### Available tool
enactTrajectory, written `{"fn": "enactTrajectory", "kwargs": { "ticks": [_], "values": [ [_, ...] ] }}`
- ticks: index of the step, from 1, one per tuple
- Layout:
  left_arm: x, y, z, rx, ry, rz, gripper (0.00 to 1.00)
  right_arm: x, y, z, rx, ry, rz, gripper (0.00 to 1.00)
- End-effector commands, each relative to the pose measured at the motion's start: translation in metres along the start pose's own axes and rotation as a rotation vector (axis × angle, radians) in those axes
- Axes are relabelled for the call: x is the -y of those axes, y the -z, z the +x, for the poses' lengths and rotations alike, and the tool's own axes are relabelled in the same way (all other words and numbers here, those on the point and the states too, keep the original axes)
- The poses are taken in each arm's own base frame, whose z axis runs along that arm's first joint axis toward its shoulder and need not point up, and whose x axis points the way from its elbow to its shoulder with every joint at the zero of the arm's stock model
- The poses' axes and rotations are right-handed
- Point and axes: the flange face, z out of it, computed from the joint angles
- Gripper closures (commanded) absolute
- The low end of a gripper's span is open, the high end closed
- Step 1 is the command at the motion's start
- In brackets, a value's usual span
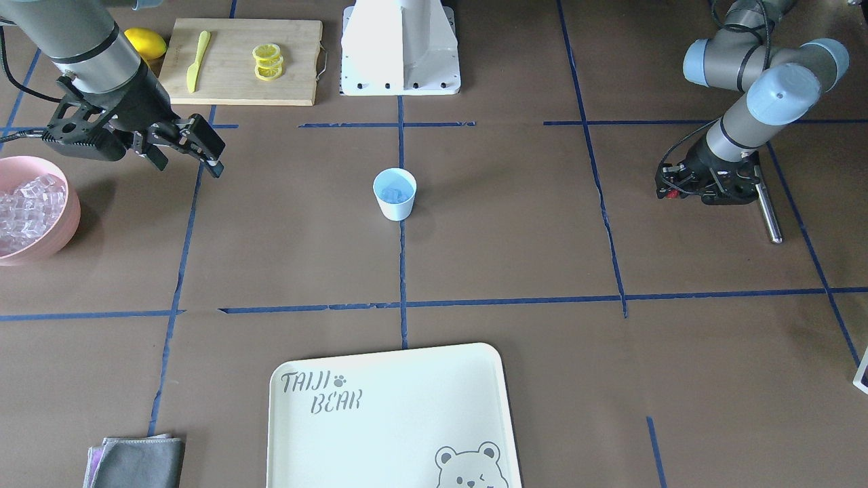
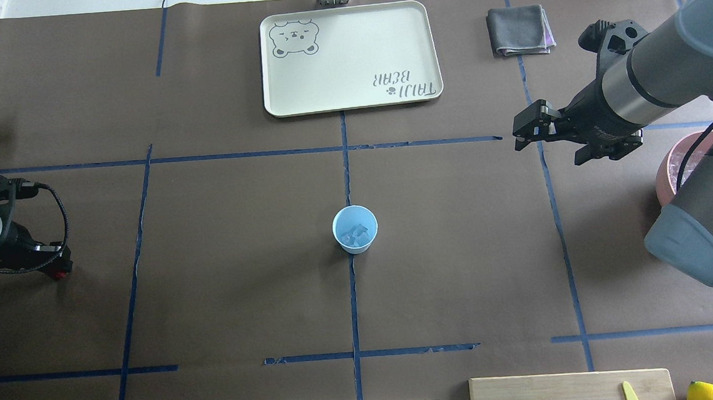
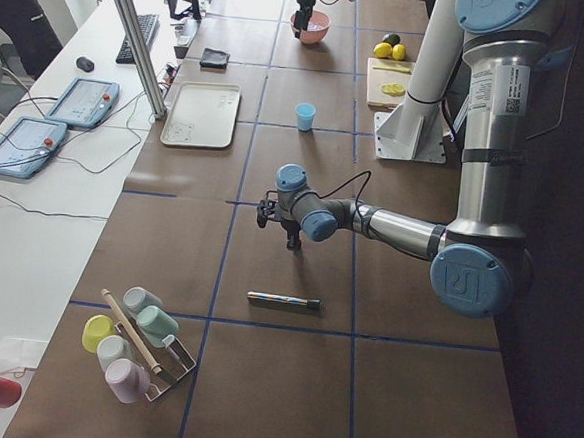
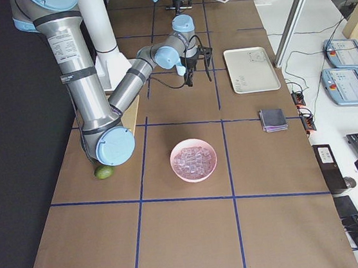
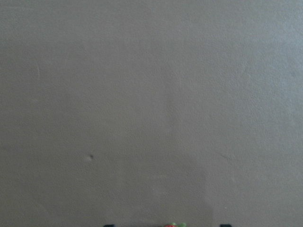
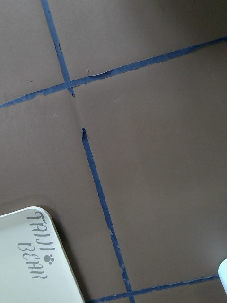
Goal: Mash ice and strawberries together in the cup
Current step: 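Grasp the red strawberry with the left gripper, then carry the strawberry with the left gripper over the cup and release it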
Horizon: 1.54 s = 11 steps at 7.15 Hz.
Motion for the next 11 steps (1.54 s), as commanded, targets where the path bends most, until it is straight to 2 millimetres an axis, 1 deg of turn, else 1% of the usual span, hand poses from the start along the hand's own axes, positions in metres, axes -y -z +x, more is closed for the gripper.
{"fn": "enactTrajectory", "kwargs": {
  "ticks": [1,2,3,4,5,6,7,8,9,10,11],
  "values": [
    [-0.003,0.026,0.025,-0.043,-0.008,0.025,1.0,0.0,0.001,-0.001,0.002,-0.005,-0.001,0.01],
    [-0.007,0.049,0.056,-0.127,0.038,0.002,1.0,-0.001,0.003,-0.003,0.007,-0.002,0.001,0.01],
    [0.007,0.075,0.11,-0.216,0.107,0.011,1.0,-0.001,0.004,-0.003,0.009,-0.002,0.001,0.01],
    [0.021,0.097,0.174,-0.297,0.183,0.017,1.0,-0.004,0.012,-0.003,0.019,0.003,0.005,0.01],
    [0.018,0.106,0.248,-0.368,0.222,-0.017,1.0,-0.001,0.017,0.0,0.021,-0.001,0.013,0.01],
    [0.005,0.11,0.318,-0.382,0.273,-0.069,1.0,-0.002,0.016,0.001,0.021,-0.001,0.003,0.01],
    [0.016,0.116,0.379,-0.358,0.287,-0.013,1.0,-0.001,0.022,0.004,0.038,-0.008,-0.023,0.01],
    [0.012,0.097,0.422,-0.329,0.289,0.031,1.0,-0.003,0.026,0.008,0.047,-0.011,-0.044,0.01],
    [0.009,0.096,0.435,-0.333,0.295,0.035,1.0,-0.003,0.027,0.01,0.046,-0.011,-0.042,0.01],
    [0.003,0.099,0.452,-0.349,0.297,0.025,1.0,-0.002,0.025,0.012,0.043,-0.008,-0.043,0.01],
    [0.011,0.096,0.476,-0.348,0.321,0.034,1.0,-0.002,0.025,0.011,0.044,-0.007,-0.043,0.01]
  ]
}}
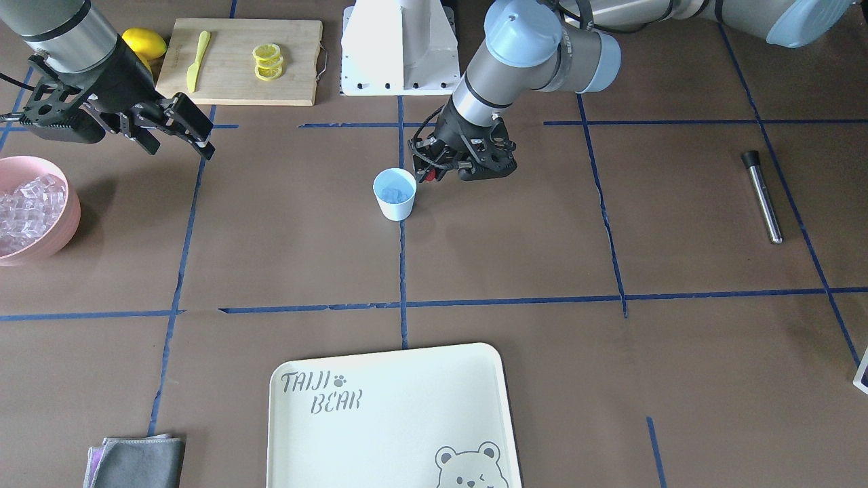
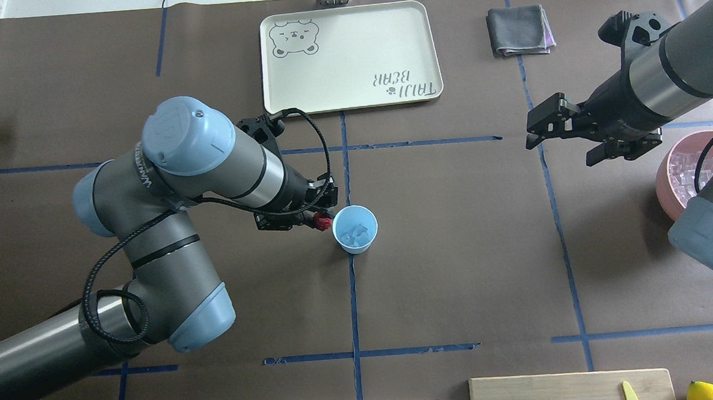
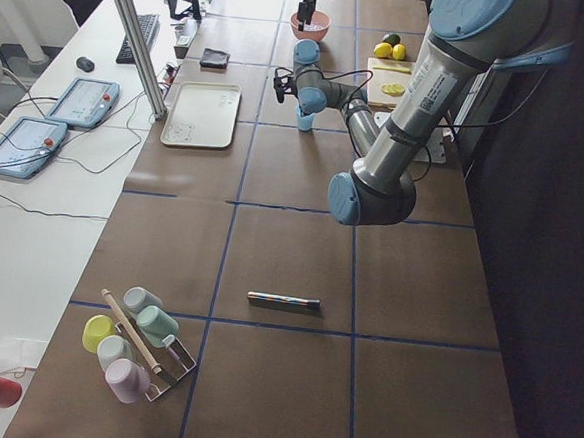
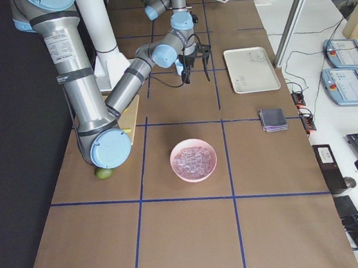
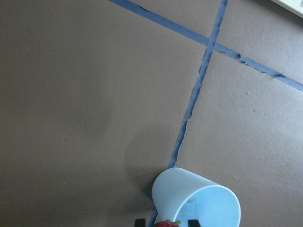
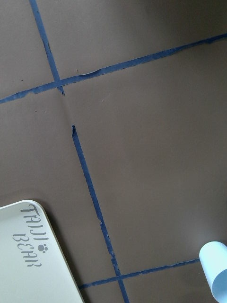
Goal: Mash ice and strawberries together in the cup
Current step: 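Carry the strawberry with the left gripper over the cup and release it, then withdraw the left gripper from the cup while the right gripper returns over the bowl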
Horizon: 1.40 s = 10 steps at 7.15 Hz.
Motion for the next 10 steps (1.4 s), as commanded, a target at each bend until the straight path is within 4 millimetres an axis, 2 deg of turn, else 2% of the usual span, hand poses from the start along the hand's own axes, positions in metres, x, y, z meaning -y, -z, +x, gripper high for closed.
{"fn": "enactTrajectory", "kwargs": {
  "ticks": [1,2,3,4,5,6,7,8,9,10],
  "values": [
    [-0.007,-0.021,0.035,0.0,0.018,0.018,1.0,0.0,0.0,0.001,0.001,0.002,-0.002,0.01],
    [-0.01,-0.022,0.037,-0.002,0.014,0.018,0.98,0.0,0.001,0.0,0.002,0.002,0.0,0.01],
    [-0.011,-0.023,0.035,-0.003,0.003,0.018,0.69,0.0,0.0,0.001,0.001,0.002,-0.002,0.01],
    [-0.01,-0.02,0.036,-0.008,0.001,0.03,0.26,0.0,-0.001,0.002,-0.002,0.0,-0.003,0.01],
    [-0.007,-0.019,0.036,-0.012,-0.001,0.062,0.19,0.002,-0.001,0.004,-0.005,-0.005,-0.002,0.01],
    [-0.005,-0.011,0.035,-0.021,-0.003,0.071,0.07,0.002,-0.002,0.014,-0.014,0.014,-0.002,0.01],
    [0.011,0.019,0.009,-0.035,-0.006,0.088,0.07,0.009,-0.001,0.028,-0.028,0.041,0.007,0.01],
    [0.012,0.053,-0.056,-0.021,-0.111,0.061,0.07,0.017,0.002,0.048,-0.043,0.076,0.005,0.01],
    [0.021,0.083,-0.112,0.006,-0.187,0.069,0.07,0.033,0.015,0.081,-0.045,0.114,-0.011,0.01],
    [0.039,0.103,-0.17,0.06,-0.245,0.059,0.07,0.052,0.03,0.117,-0.049,0.149,-0.016,0.01]
  ]
}}
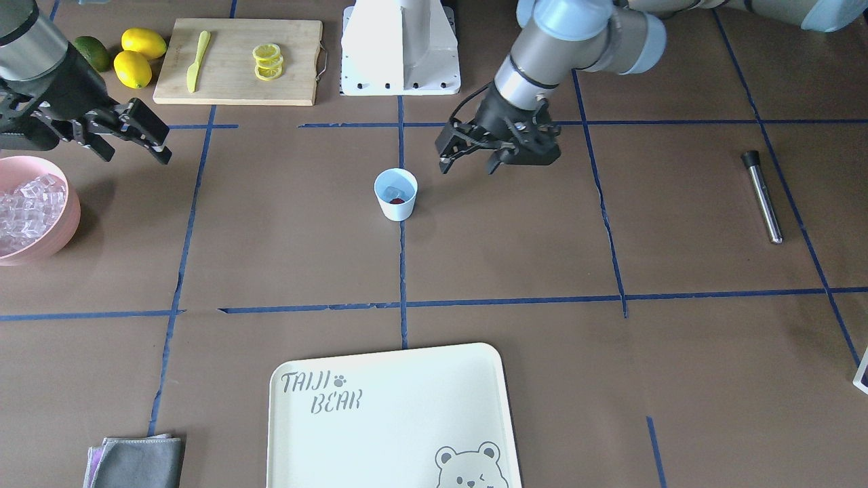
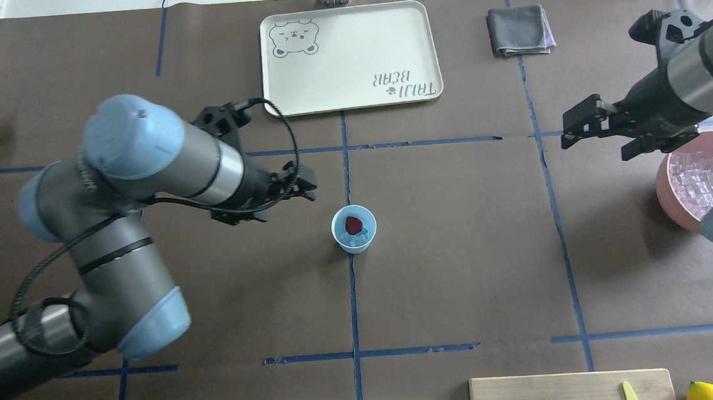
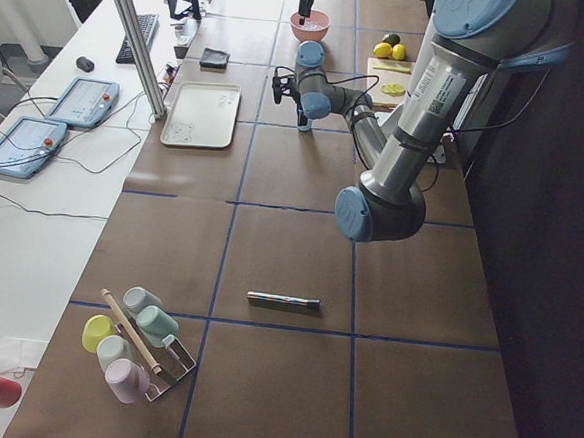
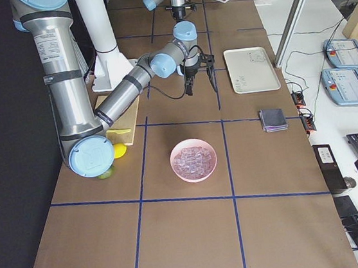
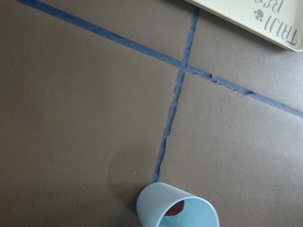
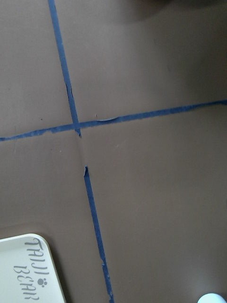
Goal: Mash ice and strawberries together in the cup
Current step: 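Withdraw the left gripper from the cup while the right gripper returns over the bowl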
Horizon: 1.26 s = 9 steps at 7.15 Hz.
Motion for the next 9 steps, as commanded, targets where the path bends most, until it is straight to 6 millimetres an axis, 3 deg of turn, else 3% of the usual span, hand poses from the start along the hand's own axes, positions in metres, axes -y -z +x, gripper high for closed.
{"fn": "enactTrajectory", "kwargs": {
  "ticks": [1,2,4,5,6,7,8,9],
  "values": [
    [0.013,0.054,-0.141,0.106,-0.151,-0.036,0.07,0.023,0.019,0.078,-0.016,0.067,-0.007,0.01],
    [0.015,0.078,-0.213,0.178,-0.229,-0.043,0.07,0.03,0.022,0.107,-0.038,0.122,-0.002,0.01],
    [0.031,0.106,-0.313,0.298,-0.365,-0.052,0.07,0.055,0.023,0.166,-0.08,0.205,0.004,0.01],
    [0.059,0.107,-0.373,0.362,-0.403,-0.068,0.07,0.062,0.027,0.183,-0.094,0.233,0.0,0.01],
    [0.075,0.097,-0.421,0.39,-0.331,-0.107,0.08,0.065,0.032,0.197,-0.111,0.267,-0.015,0.01],
    [0.082,0.086,-0.462,0.413,-0.281,-0.147,0.08,0.07,0.037,0.211,-0.122,0.295,-0.024,0.01],
    [0.09,0.09,-0.491,0.434,-0.235,-0.145,0.08,0.073,0.038,0.212,-0.123,0.312,-0.025,0.01],
    [0.098,0.082,-0.499,0.442,-0.205,-0.152,0.08,0.073,0.038,0.212,-0.123,0.312,-0.025,0.01]
  ]
}}
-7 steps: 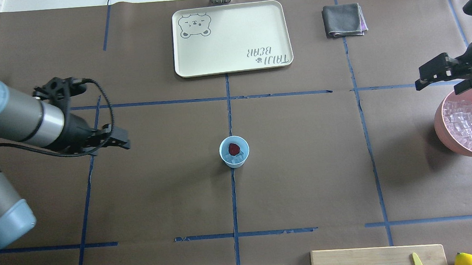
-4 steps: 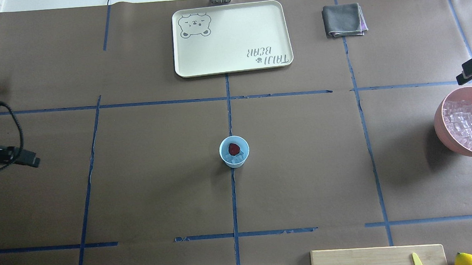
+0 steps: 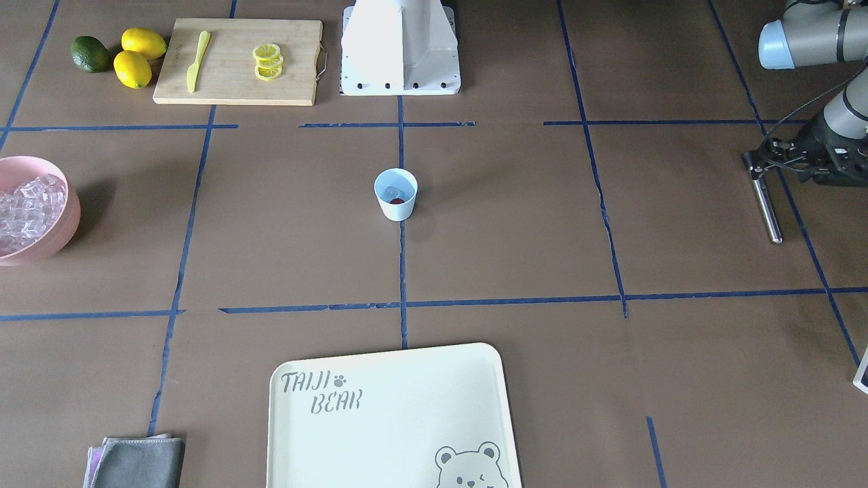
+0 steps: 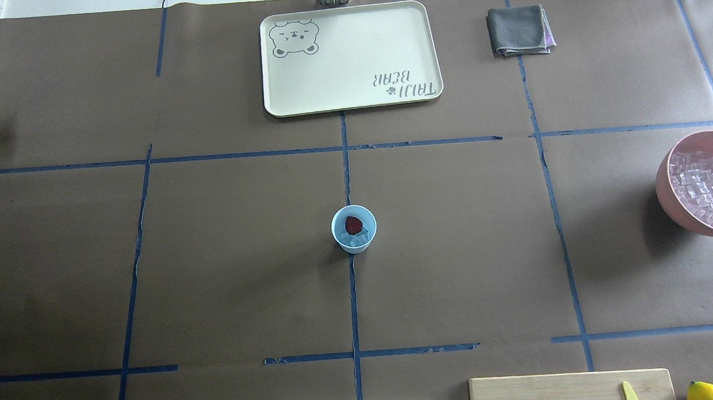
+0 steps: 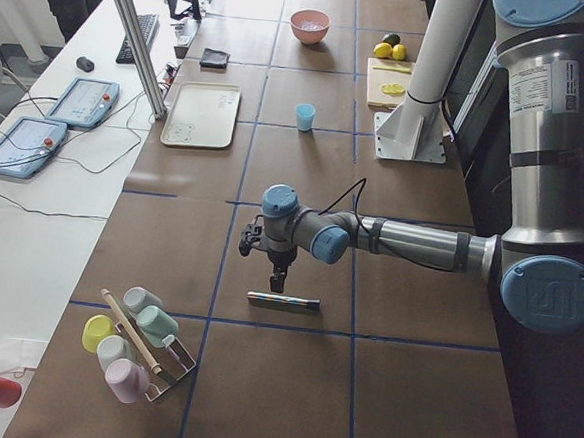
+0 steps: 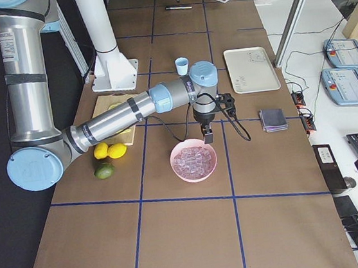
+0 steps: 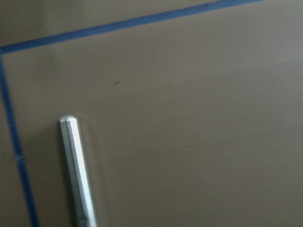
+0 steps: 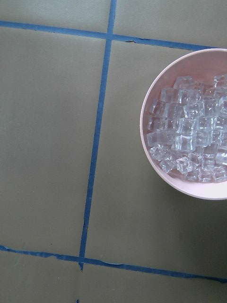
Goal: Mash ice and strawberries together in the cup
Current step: 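Move the left gripper toward the metal muddler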
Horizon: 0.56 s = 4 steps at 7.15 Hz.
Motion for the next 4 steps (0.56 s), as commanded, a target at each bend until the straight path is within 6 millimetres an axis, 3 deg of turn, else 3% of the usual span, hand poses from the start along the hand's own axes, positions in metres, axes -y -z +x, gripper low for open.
{"fn": "enactTrajectory", "kwargs": {
  "ticks": [1,2,4],
  "values": [
    [0.018,-0.019,-0.012,-0.038,0.086,-0.044,0.08,-0.001,0.0,0.004,-0.002,0.009,-0.003,0.01],
    [0.015,-0.027,-0.011,-0.103,0.104,-0.092,0.08,0.0,0.001,0.003,0.0,0.011,-0.001,0.01],
    [0.045,-0.049,-0.013,-0.103,0.125,-0.122,0.08,0.0,0.002,0.002,0.0,0.015,0.002,0.01]
  ]
}}
